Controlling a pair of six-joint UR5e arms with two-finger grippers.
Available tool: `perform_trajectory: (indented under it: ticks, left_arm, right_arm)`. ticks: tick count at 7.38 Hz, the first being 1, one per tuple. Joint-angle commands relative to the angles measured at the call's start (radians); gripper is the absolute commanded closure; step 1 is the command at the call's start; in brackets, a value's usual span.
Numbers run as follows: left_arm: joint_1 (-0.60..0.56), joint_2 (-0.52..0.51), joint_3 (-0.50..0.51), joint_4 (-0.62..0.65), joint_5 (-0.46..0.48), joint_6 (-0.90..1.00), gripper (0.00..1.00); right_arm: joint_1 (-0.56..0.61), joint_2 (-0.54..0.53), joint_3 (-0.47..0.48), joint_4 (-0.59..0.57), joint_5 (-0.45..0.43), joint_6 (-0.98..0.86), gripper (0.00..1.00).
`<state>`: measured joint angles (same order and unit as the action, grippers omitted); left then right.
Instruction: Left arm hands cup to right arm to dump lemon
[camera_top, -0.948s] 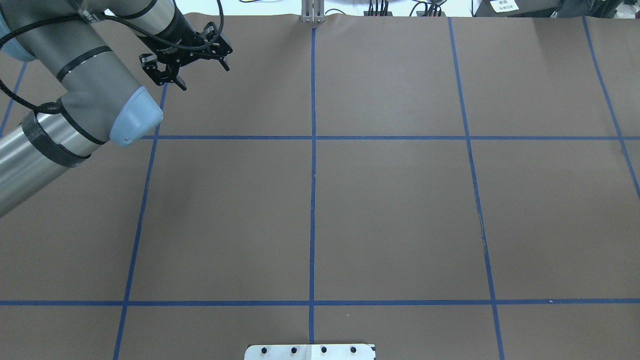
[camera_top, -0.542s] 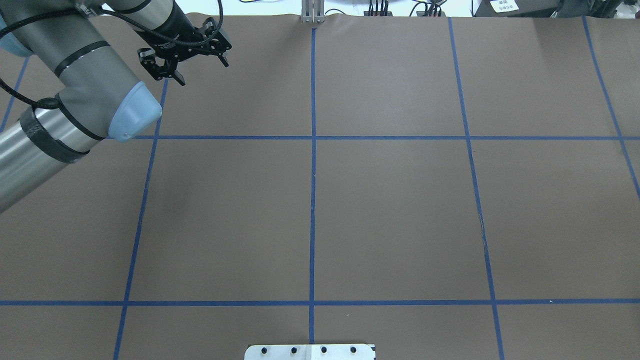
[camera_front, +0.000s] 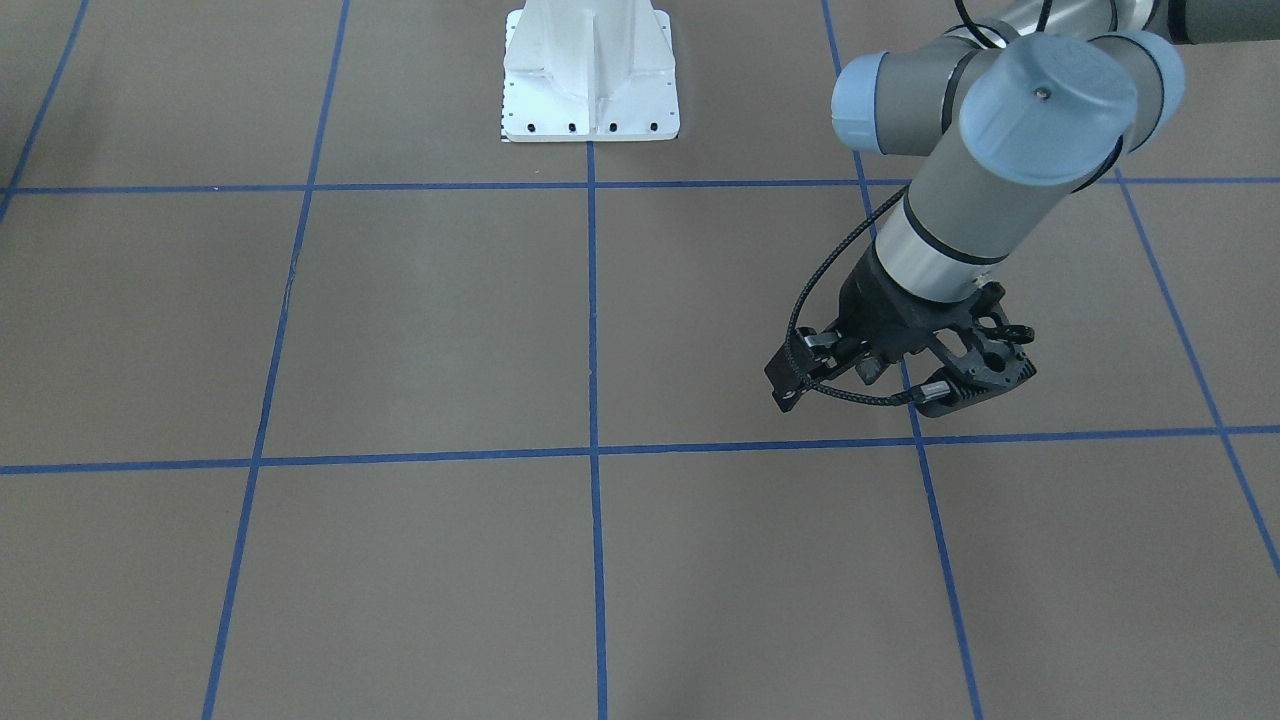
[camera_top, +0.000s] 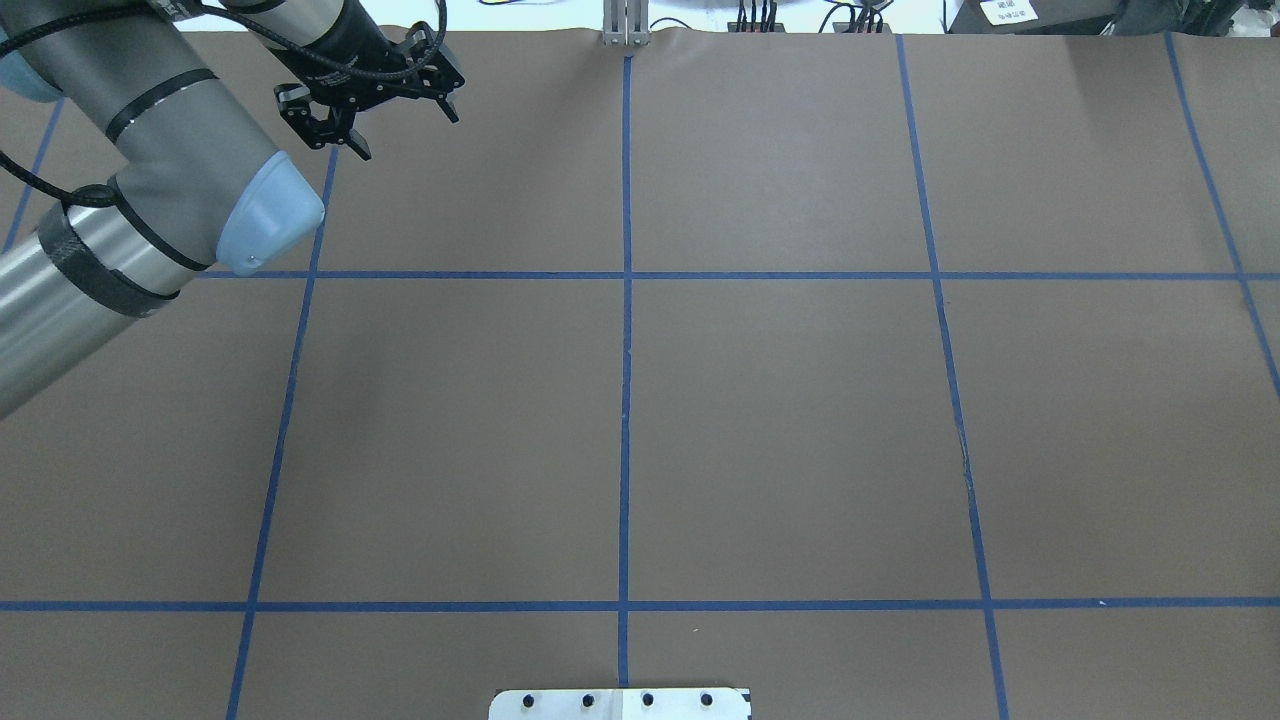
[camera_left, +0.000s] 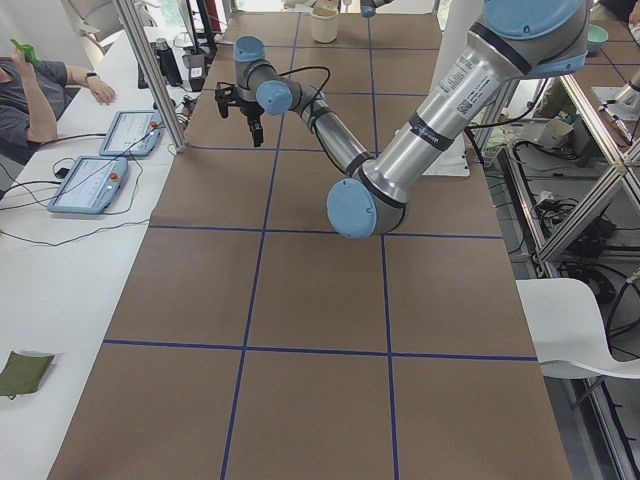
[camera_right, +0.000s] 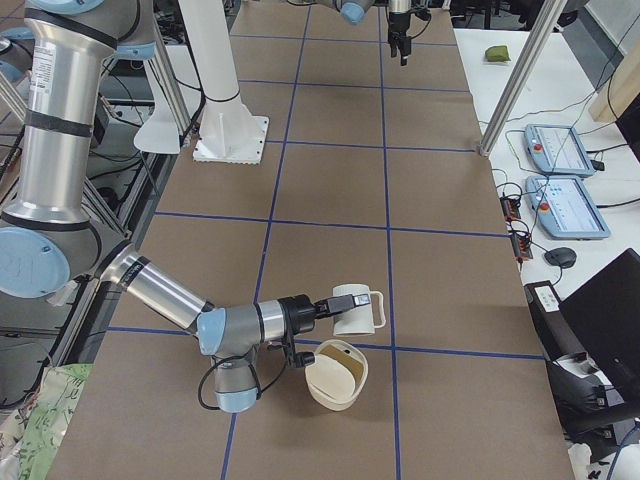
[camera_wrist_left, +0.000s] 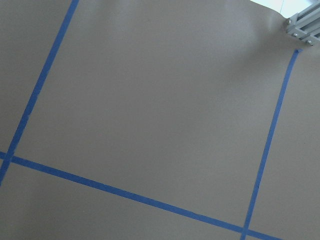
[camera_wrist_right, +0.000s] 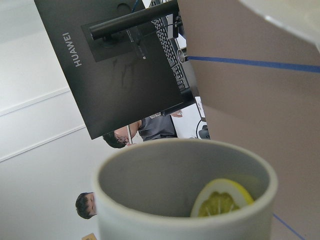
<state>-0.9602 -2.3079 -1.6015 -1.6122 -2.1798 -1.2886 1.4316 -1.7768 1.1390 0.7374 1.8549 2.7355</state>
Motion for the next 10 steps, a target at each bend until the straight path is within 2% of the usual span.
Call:
perform_trajectory:
  ticks: [1, 2, 4, 7, 10]
  left_arm:
    - [-0.003, -0.016, 0.005, 0.036, 0.020, 0.038, 0.00]
    - [-0.003, -0.049, 0.014, 0.082, 0.032, 0.057, 0.00]
    - [-0.002, -0.059, 0.011, 0.095, 0.034, 0.058, 0.00]
    - [0.000, -0.064, 0.012, 0.097, 0.041, 0.058, 0.00]
    - [0.000, -0.064, 0.012, 0.097, 0.041, 0.058, 0.00]
  right_arm:
    - [0.007, 0.002, -0.001, 0.014, -0.005, 0.142, 0.95]
    - [0.009, -0.003, -0.002, 0.029, -0.005, 0.186, 0.95]
    - [0.016, -0.019, -0.030, 0.077, -0.005, 0.258, 0.94]
    - [0.016, -0.013, -0.088, 0.108, -0.006, 0.282, 0.94]
    - [0.015, -0.009, -0.082, 0.126, 0.000, 0.271, 0.93]
